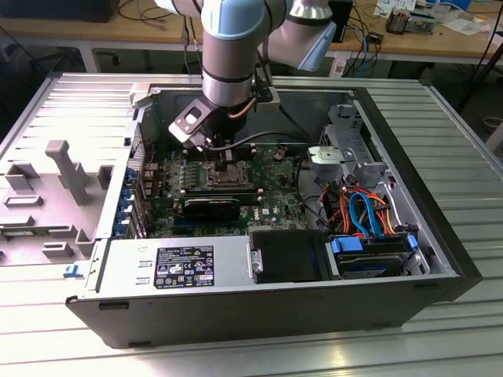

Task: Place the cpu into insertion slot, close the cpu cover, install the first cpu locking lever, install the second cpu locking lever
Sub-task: 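Close the cpu cover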

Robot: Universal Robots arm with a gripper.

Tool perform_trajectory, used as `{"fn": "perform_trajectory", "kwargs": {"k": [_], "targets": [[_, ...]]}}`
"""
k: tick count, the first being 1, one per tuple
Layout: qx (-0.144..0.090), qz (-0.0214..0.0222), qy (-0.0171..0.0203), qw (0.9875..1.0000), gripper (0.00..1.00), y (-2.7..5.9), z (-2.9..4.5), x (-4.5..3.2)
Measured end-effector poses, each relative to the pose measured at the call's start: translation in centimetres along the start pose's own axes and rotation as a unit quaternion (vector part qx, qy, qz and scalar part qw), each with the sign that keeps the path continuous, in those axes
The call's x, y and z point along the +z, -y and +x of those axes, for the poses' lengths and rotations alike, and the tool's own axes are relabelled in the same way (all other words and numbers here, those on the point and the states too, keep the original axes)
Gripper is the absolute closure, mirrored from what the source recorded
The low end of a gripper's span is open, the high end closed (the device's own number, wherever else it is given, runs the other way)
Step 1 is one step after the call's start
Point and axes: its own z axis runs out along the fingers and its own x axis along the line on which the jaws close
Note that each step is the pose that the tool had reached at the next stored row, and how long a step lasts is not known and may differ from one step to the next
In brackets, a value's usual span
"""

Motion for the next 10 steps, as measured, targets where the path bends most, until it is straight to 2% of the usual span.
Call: {"fn": "perform_trajectory", "kwargs": {"k": [2, 4, 8, 10], "targets": [[0.000, 0.0033, -0.0008, 1.0000, 0.89, -0.64, -0.10, -0.04], [0.000, 0.0037, -0.0014, 1.0000, 0.89, -0.77, -0.11, -0.32], [0.000, 0.0034, -0.0032, 1.0000, 0.89, -0.70, -0.02, -1.80], [0.000, 0.0033, -0.0045, 1.0000, 0.89, -0.68, 0.01, -2.28]]}}
